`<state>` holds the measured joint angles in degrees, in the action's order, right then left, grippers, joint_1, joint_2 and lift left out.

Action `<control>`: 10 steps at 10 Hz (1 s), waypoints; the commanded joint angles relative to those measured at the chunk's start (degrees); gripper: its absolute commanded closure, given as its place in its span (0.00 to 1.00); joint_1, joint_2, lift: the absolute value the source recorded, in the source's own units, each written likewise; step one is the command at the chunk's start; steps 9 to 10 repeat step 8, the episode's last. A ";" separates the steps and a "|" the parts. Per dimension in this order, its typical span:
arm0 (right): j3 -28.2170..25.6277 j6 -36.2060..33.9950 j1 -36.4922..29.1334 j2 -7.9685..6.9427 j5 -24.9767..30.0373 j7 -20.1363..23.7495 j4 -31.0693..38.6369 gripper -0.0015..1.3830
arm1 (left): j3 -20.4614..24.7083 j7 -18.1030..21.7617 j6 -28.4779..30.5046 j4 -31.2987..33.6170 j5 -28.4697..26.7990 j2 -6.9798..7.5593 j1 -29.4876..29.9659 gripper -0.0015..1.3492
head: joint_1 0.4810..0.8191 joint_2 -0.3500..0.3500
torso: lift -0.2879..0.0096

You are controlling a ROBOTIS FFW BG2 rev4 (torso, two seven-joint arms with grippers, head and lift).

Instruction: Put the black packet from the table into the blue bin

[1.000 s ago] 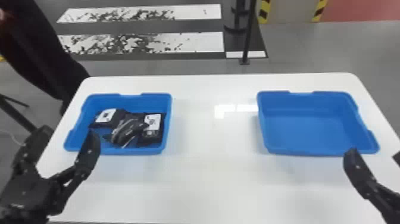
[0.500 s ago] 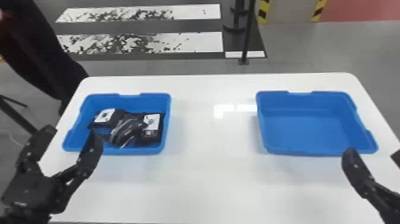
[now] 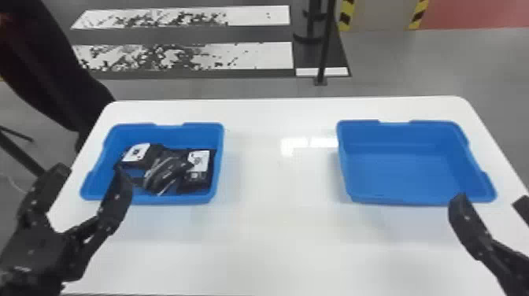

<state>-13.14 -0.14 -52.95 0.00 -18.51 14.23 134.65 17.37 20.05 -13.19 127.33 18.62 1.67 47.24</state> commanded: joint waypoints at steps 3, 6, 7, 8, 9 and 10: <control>0.00 0.00 0.08 -0.05 0.11 0.01 0.00 0.10 | -0.01 -0.01 -0.31 0.01 0.23 0.00 0.00 0.12 | 0.63 0.58 | 0.60; 0.00 0.00 0.22 -0.05 0.11 0.01 0.00 0.10 | -0.01 -0.01 -0.45 0.01 0.46 0.00 -0.14 0.12 | 0.63 0.58 | 0.60; 0.00 0.00 0.08 -0.05 0.11 0.01 0.00 0.10 | -0.01 -0.01 -0.17 0.01 0.57 0.00 0.00 0.12 | 0.63 0.58 | 0.60; 0.00 0.00 0.08 -0.05 0.11 0.01 0.00 0.10 | -0.12 -0.01 -0.17 0.01 0.57 0.26 0.00 0.12 | 0.63 0.58 | 0.60; 0.00 0.00 0.08 -0.05 0.11 0.01 0.00 0.10 | -0.12 -0.01 -0.17 0.01 0.57 0.26 0.00 0.12 | 0.63 0.58 | 0.60; 0.00 0.00 0.08 -0.05 0.11 0.01 0.00 0.10 | -0.12 -0.01 -0.17 0.01 0.57 0.26 0.00 0.12 | 0.63 0.58 | 0.60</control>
